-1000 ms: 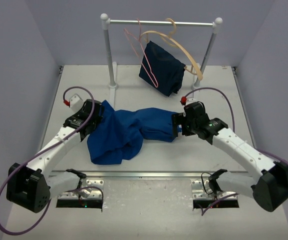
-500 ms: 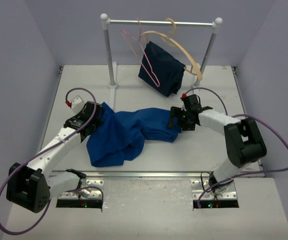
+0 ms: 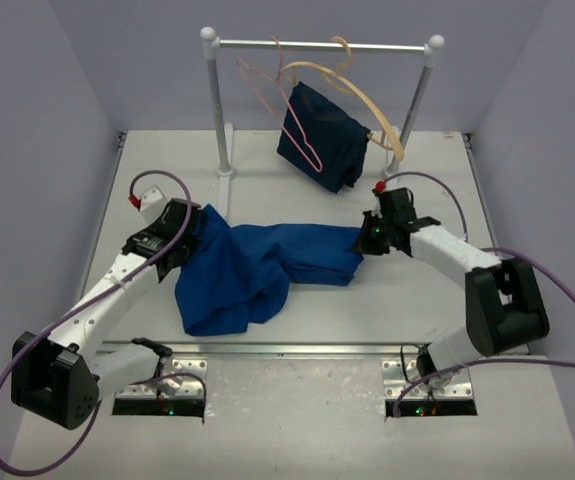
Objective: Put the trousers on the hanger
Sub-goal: Flatten out the trousers at the center of the board.
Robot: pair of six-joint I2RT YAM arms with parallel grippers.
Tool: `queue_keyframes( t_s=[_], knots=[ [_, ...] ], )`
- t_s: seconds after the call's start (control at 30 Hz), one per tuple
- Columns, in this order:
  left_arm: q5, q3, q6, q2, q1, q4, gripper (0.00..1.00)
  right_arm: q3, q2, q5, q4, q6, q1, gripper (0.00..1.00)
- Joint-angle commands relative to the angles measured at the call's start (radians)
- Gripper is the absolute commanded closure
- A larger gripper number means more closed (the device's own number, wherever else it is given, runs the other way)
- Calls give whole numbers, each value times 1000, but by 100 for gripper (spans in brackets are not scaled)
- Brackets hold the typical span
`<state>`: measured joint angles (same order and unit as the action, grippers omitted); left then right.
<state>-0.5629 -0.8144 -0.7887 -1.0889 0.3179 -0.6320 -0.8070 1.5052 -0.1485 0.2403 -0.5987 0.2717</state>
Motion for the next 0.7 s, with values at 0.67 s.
queue_keyframes(
  t_s=[0.67],
  knots=[
    [-189, -48, -349, 162, -210, -238, 100, -85, -438, 413, 358, 68, -440, 100]
  ],
)
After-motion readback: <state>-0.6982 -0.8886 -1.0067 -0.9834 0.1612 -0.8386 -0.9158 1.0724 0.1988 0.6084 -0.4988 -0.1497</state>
